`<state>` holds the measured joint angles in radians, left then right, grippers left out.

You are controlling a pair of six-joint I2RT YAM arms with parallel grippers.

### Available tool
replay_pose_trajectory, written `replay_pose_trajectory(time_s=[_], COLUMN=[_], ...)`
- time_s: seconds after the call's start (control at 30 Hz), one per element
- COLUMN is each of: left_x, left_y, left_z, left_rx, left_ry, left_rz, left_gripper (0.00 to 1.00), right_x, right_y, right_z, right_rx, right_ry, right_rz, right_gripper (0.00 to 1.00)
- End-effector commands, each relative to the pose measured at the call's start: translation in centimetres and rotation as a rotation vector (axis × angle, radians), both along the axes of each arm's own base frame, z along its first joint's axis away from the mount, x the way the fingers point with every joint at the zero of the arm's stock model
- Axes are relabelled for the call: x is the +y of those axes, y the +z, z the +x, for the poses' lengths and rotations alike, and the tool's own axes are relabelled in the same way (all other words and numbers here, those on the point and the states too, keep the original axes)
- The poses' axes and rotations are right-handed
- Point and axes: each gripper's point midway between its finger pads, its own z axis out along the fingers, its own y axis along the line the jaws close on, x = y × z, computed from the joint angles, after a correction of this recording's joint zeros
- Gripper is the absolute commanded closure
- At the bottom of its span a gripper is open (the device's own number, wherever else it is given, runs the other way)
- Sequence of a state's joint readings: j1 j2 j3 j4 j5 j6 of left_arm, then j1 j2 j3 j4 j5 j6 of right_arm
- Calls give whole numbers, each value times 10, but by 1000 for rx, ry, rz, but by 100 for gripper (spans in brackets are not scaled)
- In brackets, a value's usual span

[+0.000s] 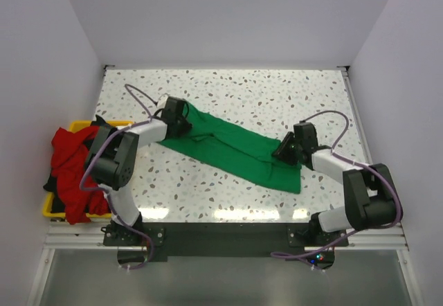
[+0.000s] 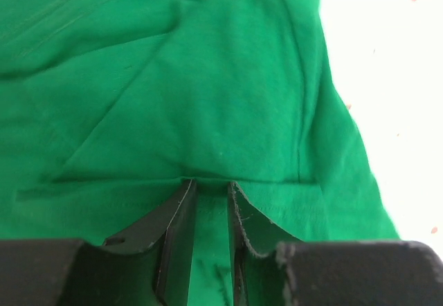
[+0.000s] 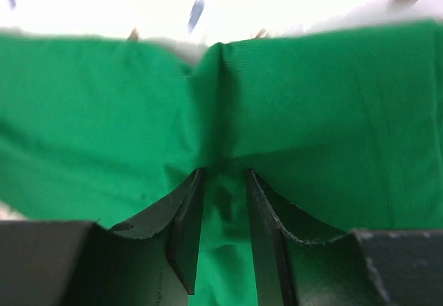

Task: Fold and stack the t-shirts
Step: Fold the tshirt

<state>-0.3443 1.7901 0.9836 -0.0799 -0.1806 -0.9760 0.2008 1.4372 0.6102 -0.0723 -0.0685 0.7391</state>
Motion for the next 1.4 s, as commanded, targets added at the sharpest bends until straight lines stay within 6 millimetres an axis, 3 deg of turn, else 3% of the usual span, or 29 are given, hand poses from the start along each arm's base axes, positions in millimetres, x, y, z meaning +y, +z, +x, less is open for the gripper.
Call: replay_pose_trajectory(time_s=[0.0, 0.03, 0.07, 0.1, 0.13, 0.17, 0.2, 0.23, 0.27, 0.3, 0.33, 0.4, 0.53, 0.77, 0.8, 0.83, 0.87, 0.93, 0.97, 1.03, 1.07, 1.1, 1.13, 1.17, 1.2, 1.23, 1.27, 1.3, 1.37], left_x=[9, -2, -5, -6, -23, -30, -38, -60, -68, -76, -93, -104, -126, -120, -118, -116, -112, -104, -100, -88, -85, -82, -81, -85, -85, -84, -96, -95, -113], left_y=[-21, -3, -6, -29, -11, -12, -39, -15, -17, -36, -16, -14, 40, 156, 179, 178, 204, 195, 216, 189, 207, 171, 166, 179, 145, 138, 144, 118, 119], left_z=[30, 59, 68, 75, 103, 116, 122, 148, 156, 161, 176, 187, 202, 210, 206, 201, 197, 186, 178, 162, 152, 132, 121, 105, 81, 71, 51, 28, -4], left_rx=[67, 16, 29, 70, 13, 3, 35, -34, -38, -28, -92, -133, -301, -556, -591, -582, -633, -604, -635, -554, -585, -486, -472, -497, -411, -401, -399, -339, -343], left_ry=[-23, -41, -61, -93, -135, -171, -235, -302, -335, -382, -444, -487, -603, -671, -671, -664, -663, -626, -609, -524, -500, -447, -424, -414, -381, -360, -382, -378, -424], left_rz=[103, 92, 101, 124, 80, 56, 49, -19, -35, -47, -103, -143, -254, -284, -281, -281, -278, -278, -272, -283, -304, -358, -378, -393, -397, -372, -367, -346, -337], left_gripper=[71, 71, 71, 70, 67, 64, 63, 60, 57, 54, 51, 41, 22, 11, 11, 11, 11, 12, 13, 19, 22, 25, 34, 39, 42, 47, 49, 53, 56], right_x=[34, 47, 55, 62, 80, 91, 100, 116, 125, 134, 141, 151, 148, 119, 118, 115, 114, 112, 112, 113, 113, 113, 114, 113, 111, 112, 110, 110, 111], right_y=[-16, -13, -10, -9, 2, 9, 18, 25, 36, 50, 56, 75, 92, 105, 105, 102, 100, 91, 91, 84, 83, 80, 79, 73, 70, 67, 60, 56, 48], right_z=[-55, -61, -66, -74, -81, -85, -84, -95, -95, -89, -93, -84, -68, -49, -48, -48, -49, -50, -50, -51, -51, -52, -52, -53, -53, -55, -58, -60, -66], right_rx=[141, 133, 133, 147, 121, 111, 95, 93, 69, 37, 31, -22, -88, -159, -168, -162, -160, -137, -135, -121, -122, -115, -119, -104, -100, -91, -73, -66, -46], right_ry=[-2, 16, 15, -17, 22, 38, 20, 77, 96, 110, 141, 196, 261, 319, 339, 343, 359, 386, 400, 431, 447, 458, 468, 480, 483, 493, 502, 510, 527], right_rz=[156, 180, 210, 251, 285, 305, 325, 327, 340, 349, 345, 338, 214, -56, -77, -97, -115, -144, -160, -174, -181, -185, -184, -197, -208, -209, -217, -219, -207], right_gripper=[65, 65, 65, 65, 65, 65, 65, 64, 64, 64, 64, 64, 64, 64, 64, 64, 64, 64, 64, 64, 64, 64, 64, 64, 64, 65, 65, 66, 67])
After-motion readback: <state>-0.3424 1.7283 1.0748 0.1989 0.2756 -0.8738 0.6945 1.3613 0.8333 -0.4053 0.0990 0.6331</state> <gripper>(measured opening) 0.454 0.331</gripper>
